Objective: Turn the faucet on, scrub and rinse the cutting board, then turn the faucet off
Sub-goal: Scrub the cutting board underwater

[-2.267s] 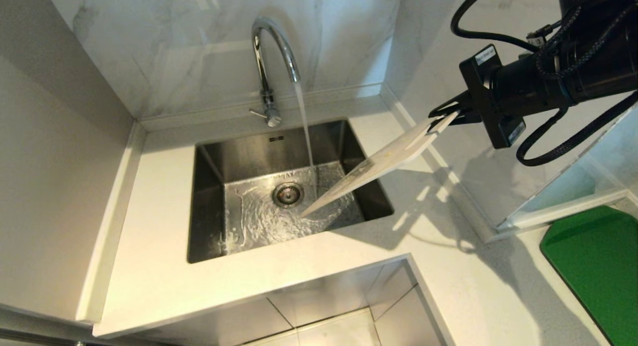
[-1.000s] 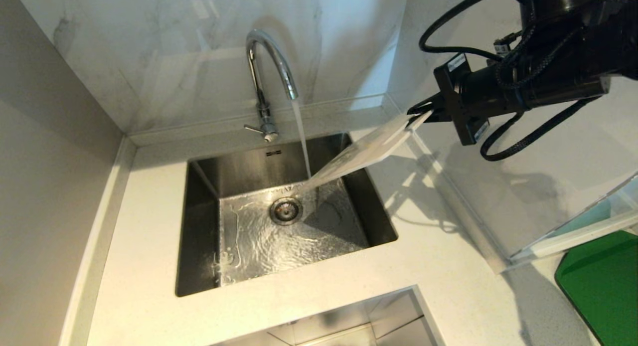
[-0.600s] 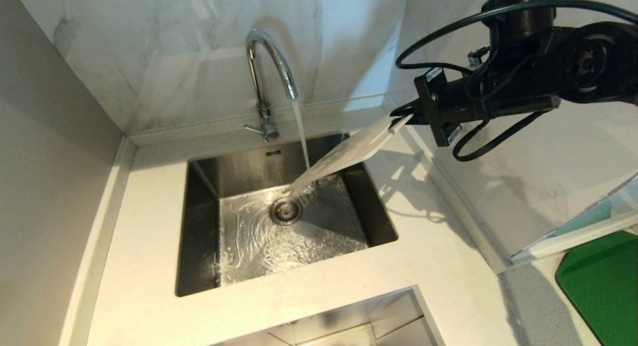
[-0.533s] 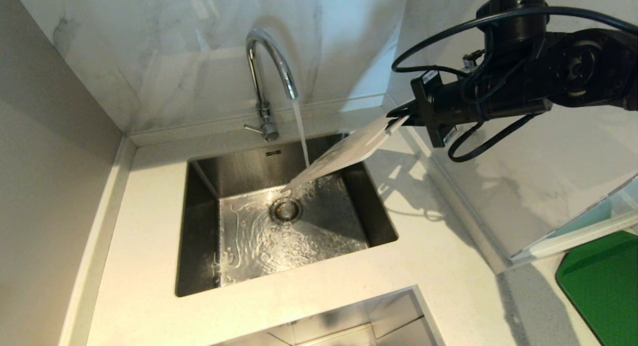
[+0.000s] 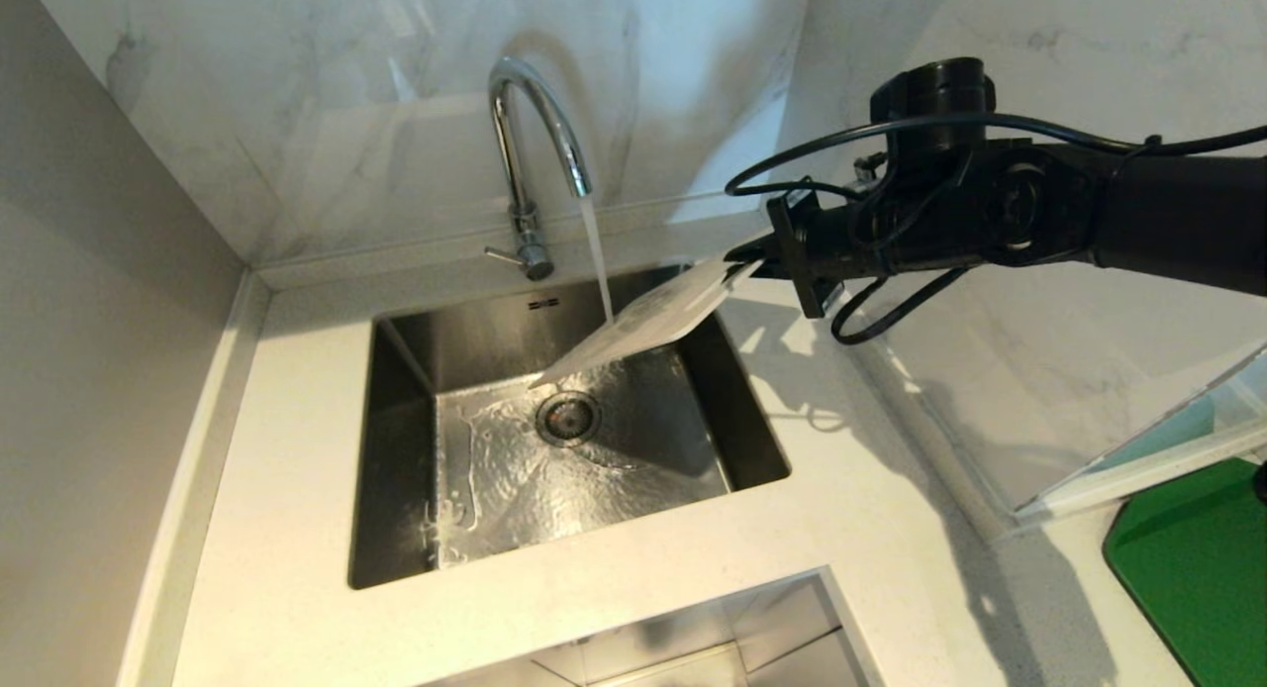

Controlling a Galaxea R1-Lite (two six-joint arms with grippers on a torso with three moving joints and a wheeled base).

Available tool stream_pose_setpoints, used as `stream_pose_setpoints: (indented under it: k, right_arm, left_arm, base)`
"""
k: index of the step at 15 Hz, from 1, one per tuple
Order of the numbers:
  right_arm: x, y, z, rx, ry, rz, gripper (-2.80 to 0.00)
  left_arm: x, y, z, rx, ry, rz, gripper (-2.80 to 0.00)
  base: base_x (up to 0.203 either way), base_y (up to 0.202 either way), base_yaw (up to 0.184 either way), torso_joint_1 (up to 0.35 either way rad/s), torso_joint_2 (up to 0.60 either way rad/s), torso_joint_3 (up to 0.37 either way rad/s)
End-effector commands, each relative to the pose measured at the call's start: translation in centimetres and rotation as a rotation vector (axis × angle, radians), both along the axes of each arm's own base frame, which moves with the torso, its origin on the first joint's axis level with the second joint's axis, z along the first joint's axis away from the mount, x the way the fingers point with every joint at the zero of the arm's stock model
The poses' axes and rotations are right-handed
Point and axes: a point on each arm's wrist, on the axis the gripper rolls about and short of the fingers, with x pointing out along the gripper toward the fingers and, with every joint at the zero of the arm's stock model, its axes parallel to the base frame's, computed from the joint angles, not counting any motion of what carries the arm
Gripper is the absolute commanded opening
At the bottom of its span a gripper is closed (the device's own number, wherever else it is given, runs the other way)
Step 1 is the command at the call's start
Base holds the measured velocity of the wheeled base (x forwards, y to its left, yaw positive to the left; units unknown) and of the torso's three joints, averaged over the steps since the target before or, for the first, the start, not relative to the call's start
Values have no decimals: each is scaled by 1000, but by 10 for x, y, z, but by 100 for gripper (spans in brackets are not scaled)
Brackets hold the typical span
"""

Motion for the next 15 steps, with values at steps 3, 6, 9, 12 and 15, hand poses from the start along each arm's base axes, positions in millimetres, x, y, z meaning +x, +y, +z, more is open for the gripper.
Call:
stream_pose_setpoints:
  k: [3,6,9,12,15]
  right_arm:
    - [21,20,-28,0,25,42,-280]
    - [29,24,-36,4,10,47,-280]
    - [33,31,-43,0,12,54,-280]
    - [33,31,-42,0,3,55,-280]
    - [35,31,-44,1,-1,55,-280]
  left_arm:
    - [0,0,0,0,-3,1,-280]
    - [0,0,0,0,-4,1,-280]
    - [0,0,0,0,-2,1,-280]
    - [0,0,0,0,-4,1,-280]
    - [0,0,0,2,-4,1,-280]
  base:
    - [0,0,0,0,0,0]
    - [0,0,0,0,0,0]
    - [0,0,0,0,0,0]
    - [0,0,0,0,0,0]
    - [0,0,0,0,0,0]
